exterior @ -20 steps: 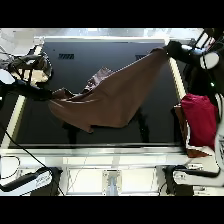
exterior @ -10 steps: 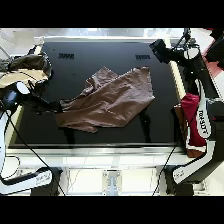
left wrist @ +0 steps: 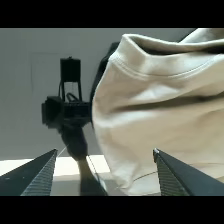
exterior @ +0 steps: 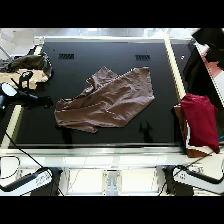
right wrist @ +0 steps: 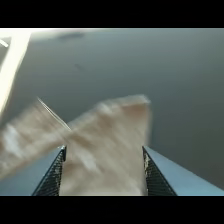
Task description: Fold the shirts.
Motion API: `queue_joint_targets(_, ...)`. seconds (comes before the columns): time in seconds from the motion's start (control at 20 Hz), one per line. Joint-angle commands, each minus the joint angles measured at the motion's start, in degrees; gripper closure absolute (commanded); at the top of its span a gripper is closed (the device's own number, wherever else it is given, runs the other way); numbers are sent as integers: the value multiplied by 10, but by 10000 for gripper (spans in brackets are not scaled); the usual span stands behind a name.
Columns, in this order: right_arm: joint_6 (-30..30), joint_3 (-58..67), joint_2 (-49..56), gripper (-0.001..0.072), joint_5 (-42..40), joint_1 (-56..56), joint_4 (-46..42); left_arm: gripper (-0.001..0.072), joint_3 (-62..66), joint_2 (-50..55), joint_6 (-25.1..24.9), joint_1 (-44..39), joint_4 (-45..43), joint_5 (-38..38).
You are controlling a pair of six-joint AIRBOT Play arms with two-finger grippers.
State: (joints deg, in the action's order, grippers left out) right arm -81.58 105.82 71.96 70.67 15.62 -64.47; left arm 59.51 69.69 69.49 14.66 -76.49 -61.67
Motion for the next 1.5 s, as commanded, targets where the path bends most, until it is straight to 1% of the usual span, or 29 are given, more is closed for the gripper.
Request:
queue_joint_targets(0.0, 4, -72, -95, 186, 72, 29, -62, 8, 0, 28, -49, 6, -15, 18)
queue_joint_targets(0.1, 3, -139, -144, 185, 72, 29, -45, 8, 0, 64, -74, 6, -14, 47)
queue_joint_targets(0.15, 3, -174, -171, 186, 73, 29, -22, 8, 0, 88, -74, 6, -10, 51)
queue_joint_targets(0.3, 3, -252, -248, 186, 81, 29, 7, 8, 20, 160, -74, 6, 22, 32)
queue_joint_targets(0.5, 1, -293, -327, 186, 100, 29, 6, 8, 61, 193, -116, 6, 98, 34)
queue_joint_targets(0.65, -4, -295, -360, 186, 102, 29, 4, 17, 76, 195, -121, 6, 115, 36)
queue_joint_targets(0.75, -10, -295, -374, 186, 102, 29, 3, 38, 76, 206, -121, 8, 113, 13)
queue_joint_targets(0.8, -13, -294, -377, 186, 104, 29, 4, 96, 76, 213, -121, 9, 114, 6)
queue_joint_targets(0.9, -16, -294, -382, 186, 112, 29, 2, 109, 77, 222, -121, 9, 124, 6)
queue_joint_targets(0.95, -20, -294, -383, 186, 117, 29, 2, 155, 77, 222, -125, 9, 136, 6)
queue_joint_targets(1.0, -25, -295, -383, 186, 124, 29, 2, 335, 77, 222, -136, 9, 152, 6)
queue_joint_targets(1.05, -28, -295, -383, 186, 127, 29, 1, 503, 78, 222, -136, 9, 168, 6)
queue_joint_targets(1.1, -28, -295, -382, 186, 127, 29, 1, 634, 78, 222, -136, 9, 177, 6)
queue_joint_targets(1.15, -28, -299, -381, 186, 126, 29, 2, 698, 78, 222, -136, 9, 179, 6)
queue_joint_targets(1.2, -34, -317, -381, 186, 125, 29, 2, 697, 79, 221, -135, 9, 179, 5)
queue_joint_targets(1.3, -68, -409, -388, 186, 124, 29, 29, 697, 79, 217, -134, 9, 180, -1)
queue_joint_targets(1.35, -83, -492, -393, 186, 111, 29, 68, 697, 79, 212, -134, 9, 180, -4)
queue_joint_targets(1.4, -102, -589, -400, 186, 80, 28, 125, 696, 79, 205, -134, 9, 180, -6)
queue_joint_targets(1.45, -113, -696, -406, 186, 31, 24, 204, 697, 79, 198, -134, 9, 180, -8)
